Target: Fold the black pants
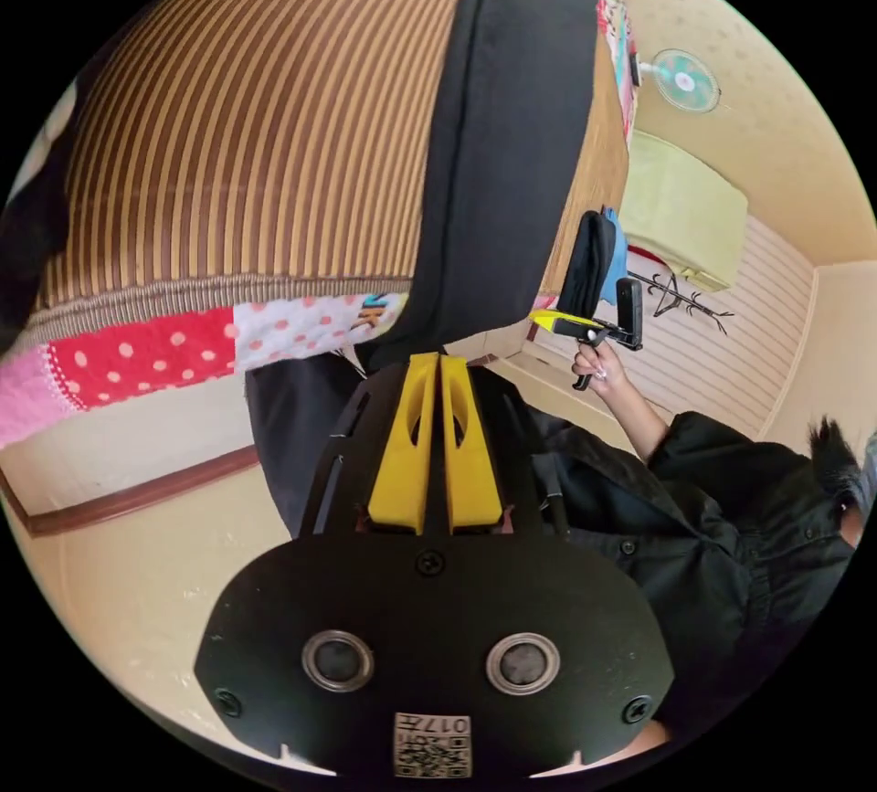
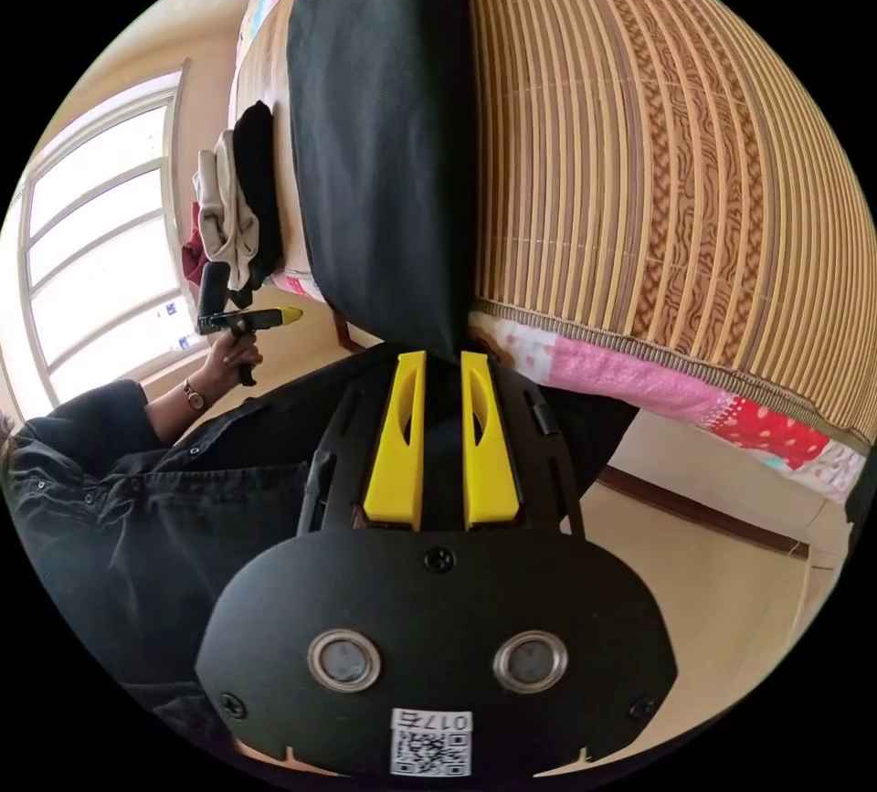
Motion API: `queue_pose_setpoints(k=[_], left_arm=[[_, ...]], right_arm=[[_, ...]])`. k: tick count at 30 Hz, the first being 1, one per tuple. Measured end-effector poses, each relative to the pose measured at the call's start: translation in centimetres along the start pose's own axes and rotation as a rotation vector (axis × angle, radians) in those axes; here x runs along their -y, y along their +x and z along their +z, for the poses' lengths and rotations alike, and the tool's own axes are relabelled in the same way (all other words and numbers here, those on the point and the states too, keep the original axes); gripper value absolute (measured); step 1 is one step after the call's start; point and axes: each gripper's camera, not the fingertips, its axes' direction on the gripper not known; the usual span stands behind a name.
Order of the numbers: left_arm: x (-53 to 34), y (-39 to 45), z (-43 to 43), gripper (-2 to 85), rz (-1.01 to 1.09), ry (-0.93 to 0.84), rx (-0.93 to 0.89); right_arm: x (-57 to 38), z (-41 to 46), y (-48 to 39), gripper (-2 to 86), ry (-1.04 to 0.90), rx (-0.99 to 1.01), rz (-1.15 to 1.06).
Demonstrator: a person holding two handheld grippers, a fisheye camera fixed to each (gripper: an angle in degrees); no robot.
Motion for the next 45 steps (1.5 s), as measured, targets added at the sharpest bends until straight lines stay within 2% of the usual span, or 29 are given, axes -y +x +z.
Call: queue_pose_setpoints(k=[3, 7, 10, 16, 19, 26, 29, 33, 36, 41, 45], left_arm=[[2.0, 2.8, 0.0, 5.0, 0.082, 0.082, 0.058], [6.0, 4.0, 3.6, 7.5, 0.081, 0.044, 0.160], [6.4, 4.1, 5.8, 6.0, 0.058, 0.060, 0.205], [5.1, 3.6, 7.6, 4.7, 0.000, 0.102, 0.143], [4.8, 3.6, 8.5, 0.6, -0.002, 0.087, 0.159], [0.7, 4.5, 4.8, -0.9, 0.033, 0.172, 0.069], [-0.6, 3.9, 4.7, -0.6, 0.006, 0.199, 0.087], [0.4, 0.9, 6.3, 1.3, -0.106, 0.166, 0.077], [1.7, 0.4, 4.3, 6.9, -0.061, 0.278, -0.044], [8.1, -0.8, 2.6, 14.6, -0.017, 0.268, -0.002], [12.2, -2.9, 3.5, 11.2, -0.009, 0.194, -0.028]], right_arm=[[1.1, -0.6, -0.7, 8.7, 0.054, 0.017, 0.006], [3.1, 0.5, -1.3, 9.5, 0.088, 0.021, 0.052], [3.5, 1.8, -2.0, 8.4, 0.096, 0.019, 0.084], [1.1, 2.0, -4.1, 4.8, 0.142, 0.011, 0.071], [-0.6, 1.5, -5.2, 3.7, 0.173, 0.045, 0.075], [-4.5, 1.4, -8.1, 3.1, 0.207, 0.183, 0.031], [-5.1, 3.2, -7.9, 3.4, 0.168, 0.171, 0.067], [-5.3, 4.5, -6.2, 4.9, 0.051, 0.050, 0.106], [-5.6, 0.6, -5.4, 7.7, 0.141, 0.136, 0.052], [-2.3, -3.5, -1.9, 11.9, 0.210, 0.278, 0.059], [1.9, -2.2, -0.5, 11.6, 0.133, 0.490, 0.046]])
